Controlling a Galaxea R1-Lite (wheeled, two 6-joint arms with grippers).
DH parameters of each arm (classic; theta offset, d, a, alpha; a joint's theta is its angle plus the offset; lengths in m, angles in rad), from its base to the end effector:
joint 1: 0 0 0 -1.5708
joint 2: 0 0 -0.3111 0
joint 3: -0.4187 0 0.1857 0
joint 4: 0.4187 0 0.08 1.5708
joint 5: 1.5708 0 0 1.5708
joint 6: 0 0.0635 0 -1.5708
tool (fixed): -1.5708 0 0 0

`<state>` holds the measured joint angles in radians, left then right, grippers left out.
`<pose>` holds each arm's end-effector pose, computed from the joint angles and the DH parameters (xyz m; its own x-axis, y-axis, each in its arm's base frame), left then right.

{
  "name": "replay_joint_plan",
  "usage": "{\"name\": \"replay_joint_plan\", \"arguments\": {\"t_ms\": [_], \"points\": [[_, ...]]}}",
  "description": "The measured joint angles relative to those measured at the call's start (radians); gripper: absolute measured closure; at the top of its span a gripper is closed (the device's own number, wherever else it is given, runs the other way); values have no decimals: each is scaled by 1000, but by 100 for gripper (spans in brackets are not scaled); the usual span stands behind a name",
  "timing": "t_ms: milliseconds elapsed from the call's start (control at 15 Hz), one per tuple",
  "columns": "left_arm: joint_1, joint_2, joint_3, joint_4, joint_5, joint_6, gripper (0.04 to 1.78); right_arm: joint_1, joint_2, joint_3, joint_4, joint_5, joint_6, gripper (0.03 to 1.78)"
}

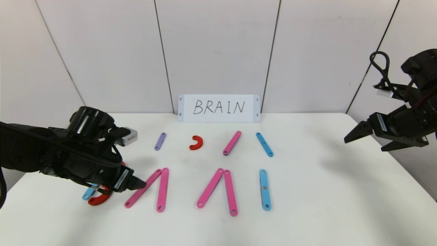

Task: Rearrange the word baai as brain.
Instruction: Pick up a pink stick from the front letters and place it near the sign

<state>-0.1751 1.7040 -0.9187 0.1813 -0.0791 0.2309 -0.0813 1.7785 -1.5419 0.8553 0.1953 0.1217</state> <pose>0.2907 -0.0565 0.1238 0.5439 -0.1765 -0.8204 0.3975 0.9152 0.0667 0.3123 -0.0131 0.2118 0.4663 0.1567 -0.8706 0.0980 0.9690 0.2269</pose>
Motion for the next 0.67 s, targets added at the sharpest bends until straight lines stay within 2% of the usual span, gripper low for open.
{"name": "replay_joint_plan", "arguments": {"t_ms": [667], "points": [[-48, 44, 9, -1, 6, 0, 9, -6, 0, 2, -7, -1, 0, 10]]}}
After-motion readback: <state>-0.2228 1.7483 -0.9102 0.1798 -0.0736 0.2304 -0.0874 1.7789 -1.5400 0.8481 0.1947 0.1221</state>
